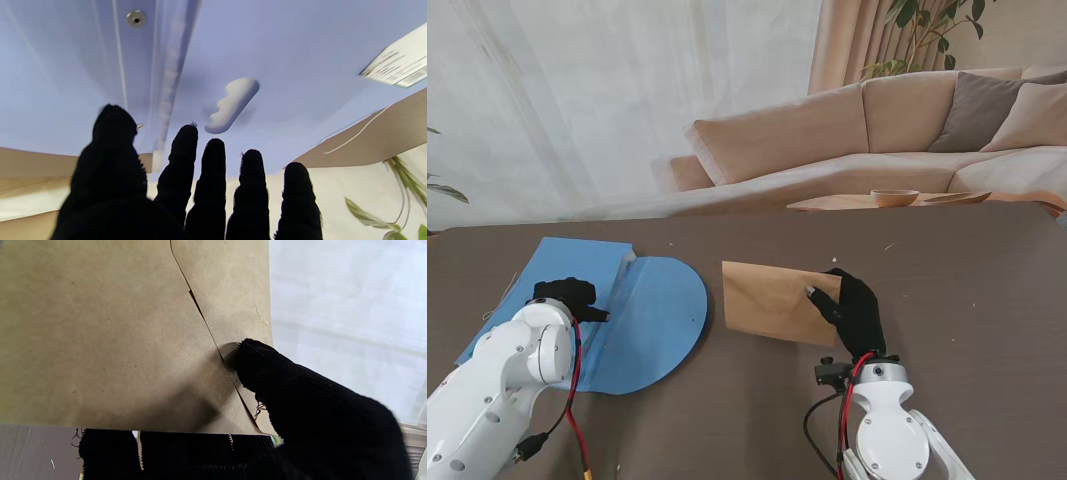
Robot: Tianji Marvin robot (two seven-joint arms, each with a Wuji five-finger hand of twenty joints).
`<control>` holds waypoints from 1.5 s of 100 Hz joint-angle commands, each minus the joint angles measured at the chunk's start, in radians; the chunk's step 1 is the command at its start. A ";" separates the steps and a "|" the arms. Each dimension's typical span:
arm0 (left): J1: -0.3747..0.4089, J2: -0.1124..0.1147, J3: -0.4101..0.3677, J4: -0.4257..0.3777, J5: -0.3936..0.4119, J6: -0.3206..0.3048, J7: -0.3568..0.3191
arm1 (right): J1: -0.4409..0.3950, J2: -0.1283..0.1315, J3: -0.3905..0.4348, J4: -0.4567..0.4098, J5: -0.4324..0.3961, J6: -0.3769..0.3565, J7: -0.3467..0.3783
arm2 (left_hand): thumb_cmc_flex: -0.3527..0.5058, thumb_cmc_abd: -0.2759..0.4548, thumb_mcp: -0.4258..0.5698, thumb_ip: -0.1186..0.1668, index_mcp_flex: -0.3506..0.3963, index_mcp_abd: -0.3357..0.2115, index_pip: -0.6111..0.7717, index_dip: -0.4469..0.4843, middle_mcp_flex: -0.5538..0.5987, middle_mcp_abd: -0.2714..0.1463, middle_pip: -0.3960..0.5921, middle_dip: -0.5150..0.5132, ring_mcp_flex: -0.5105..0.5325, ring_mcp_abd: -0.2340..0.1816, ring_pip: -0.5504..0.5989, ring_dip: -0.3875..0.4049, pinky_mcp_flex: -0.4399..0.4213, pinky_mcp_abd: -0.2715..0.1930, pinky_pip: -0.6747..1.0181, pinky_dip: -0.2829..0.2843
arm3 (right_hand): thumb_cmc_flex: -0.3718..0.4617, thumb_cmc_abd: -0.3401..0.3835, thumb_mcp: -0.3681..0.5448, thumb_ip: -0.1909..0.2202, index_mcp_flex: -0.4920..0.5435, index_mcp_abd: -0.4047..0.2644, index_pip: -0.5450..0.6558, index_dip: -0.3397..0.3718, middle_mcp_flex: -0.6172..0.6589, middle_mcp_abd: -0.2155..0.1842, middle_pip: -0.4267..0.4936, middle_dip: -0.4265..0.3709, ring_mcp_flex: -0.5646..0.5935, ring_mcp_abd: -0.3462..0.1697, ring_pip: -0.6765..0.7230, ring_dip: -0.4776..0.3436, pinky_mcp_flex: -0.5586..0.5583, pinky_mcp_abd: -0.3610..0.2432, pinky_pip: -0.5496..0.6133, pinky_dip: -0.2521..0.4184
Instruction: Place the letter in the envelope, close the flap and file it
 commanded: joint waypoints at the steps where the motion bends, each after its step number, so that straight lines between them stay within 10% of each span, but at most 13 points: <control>1: -0.007 0.003 0.000 0.020 0.008 0.009 -0.020 | -0.006 -0.004 -0.003 -0.003 0.002 -0.006 0.010 | 0.013 0.050 -0.014 0.028 0.019 -0.007 0.018 0.018 -0.023 -0.023 0.006 0.015 -0.033 -0.015 -0.013 0.001 -0.014 -0.018 -0.017 0.020 | 0.046 -0.002 0.003 0.005 0.038 -0.001 0.017 0.021 0.023 -0.003 0.010 0.005 0.020 0.017 0.016 0.019 -0.005 0.020 0.034 0.013; 66: -0.028 0.000 0.059 0.113 -0.035 0.105 0.073 | 0.007 -0.008 -0.014 0.012 -0.007 -0.014 -0.003 | -0.009 0.068 -0.016 0.033 -0.126 0.038 -0.228 -0.116 -0.325 -0.100 -0.165 0.046 -0.259 -0.143 -0.173 -0.002 -0.144 -0.137 -0.060 -0.011 | 0.043 -0.009 0.012 0.006 0.041 -0.004 0.018 0.023 0.026 -0.004 0.009 0.006 0.021 0.018 0.016 0.018 -0.003 0.020 0.035 0.014; 150: -0.010 -0.015 0.099 0.100 -0.216 0.263 0.194 | 0.008 -0.012 -0.017 0.009 -0.010 -0.012 -0.021 | 0.023 0.028 -0.007 0.032 0.002 0.167 -0.244 -0.098 -0.356 -0.165 -0.334 -0.056 -0.257 -0.181 -0.254 -0.201 -0.196 -0.189 -0.086 -0.060 | 0.039 -0.015 0.021 0.008 0.043 -0.005 0.020 0.027 0.026 -0.005 0.012 0.008 0.019 0.018 0.021 0.020 -0.006 0.019 0.039 0.016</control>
